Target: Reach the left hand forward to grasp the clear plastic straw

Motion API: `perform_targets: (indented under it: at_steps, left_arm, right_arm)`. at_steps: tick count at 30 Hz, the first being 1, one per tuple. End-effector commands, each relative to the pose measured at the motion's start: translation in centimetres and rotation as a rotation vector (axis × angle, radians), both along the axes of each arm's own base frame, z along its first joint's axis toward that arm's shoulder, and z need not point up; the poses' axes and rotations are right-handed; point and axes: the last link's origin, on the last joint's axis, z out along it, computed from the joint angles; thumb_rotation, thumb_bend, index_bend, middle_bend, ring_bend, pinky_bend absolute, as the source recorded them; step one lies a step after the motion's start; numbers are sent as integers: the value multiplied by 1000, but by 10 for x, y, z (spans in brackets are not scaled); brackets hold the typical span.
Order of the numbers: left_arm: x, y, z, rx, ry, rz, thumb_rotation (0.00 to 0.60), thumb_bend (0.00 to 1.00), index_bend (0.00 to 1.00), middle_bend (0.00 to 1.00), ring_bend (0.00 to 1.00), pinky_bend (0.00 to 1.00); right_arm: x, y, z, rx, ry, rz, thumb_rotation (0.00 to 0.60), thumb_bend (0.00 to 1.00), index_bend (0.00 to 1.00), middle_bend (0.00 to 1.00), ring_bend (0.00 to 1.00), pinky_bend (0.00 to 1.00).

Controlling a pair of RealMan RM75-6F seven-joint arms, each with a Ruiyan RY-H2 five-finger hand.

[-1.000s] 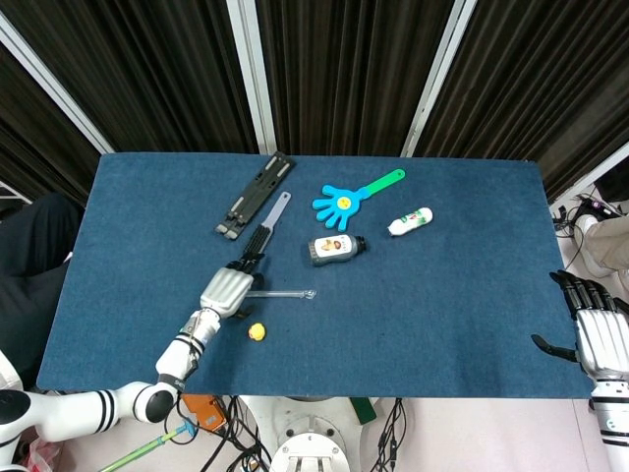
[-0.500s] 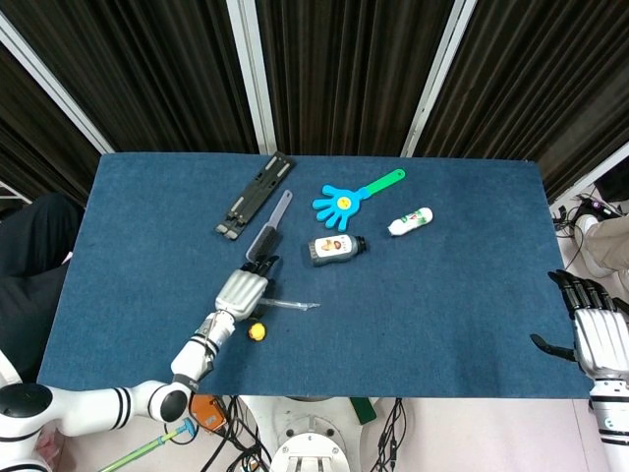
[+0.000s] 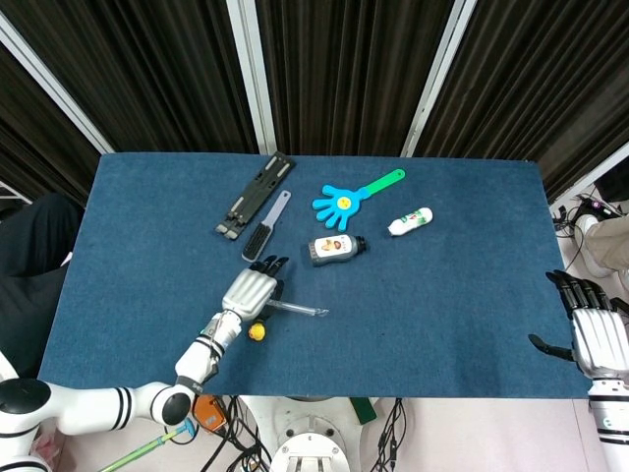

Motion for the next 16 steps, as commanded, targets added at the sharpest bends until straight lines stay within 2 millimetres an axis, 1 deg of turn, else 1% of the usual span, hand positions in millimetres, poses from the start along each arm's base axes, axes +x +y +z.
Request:
perform_targets:
  at_steps: [1,4,5,7,8,12,16]
  left_arm:
    - [16,9,28,41,6,-46,600,341,580,46,36,203]
    - [30,18,57,77,51,-95,600,341,580,46,40,203]
    - [38,25,73,114,83,-124,600,341,579,45,41,203]
    - [49,33,97,172,128,-148,600,341,580,45,41,203]
    - [57,36,113,218,162,-164,600,341,580,46,42,203]
    - [78,38,155,324,232,-197,600,341,580,46,46,203]
    - [90,40,186,386,292,-196,600,341,580,46,54,203]
  right_arm:
    - [0,0,0,3,-7,-4,600,175,176,180,184,155]
    - [0,-1,0,5,-11,-9,600,175,176,180,184,155]
    - [0,0,0,4,-16,-12,600,175,176,180,184,155]
    - [-1,0,1,2,-32,-21,600,175,176,180,184,155]
    - [-1,0,1,2,-45,-28,600,175,176,180,184,155]
    - [-1,1,1,13,-55,-33,600,175,176,180,184,155]
    - [0,1,-1,21,-49,-29,600,174,177,180,184,155]
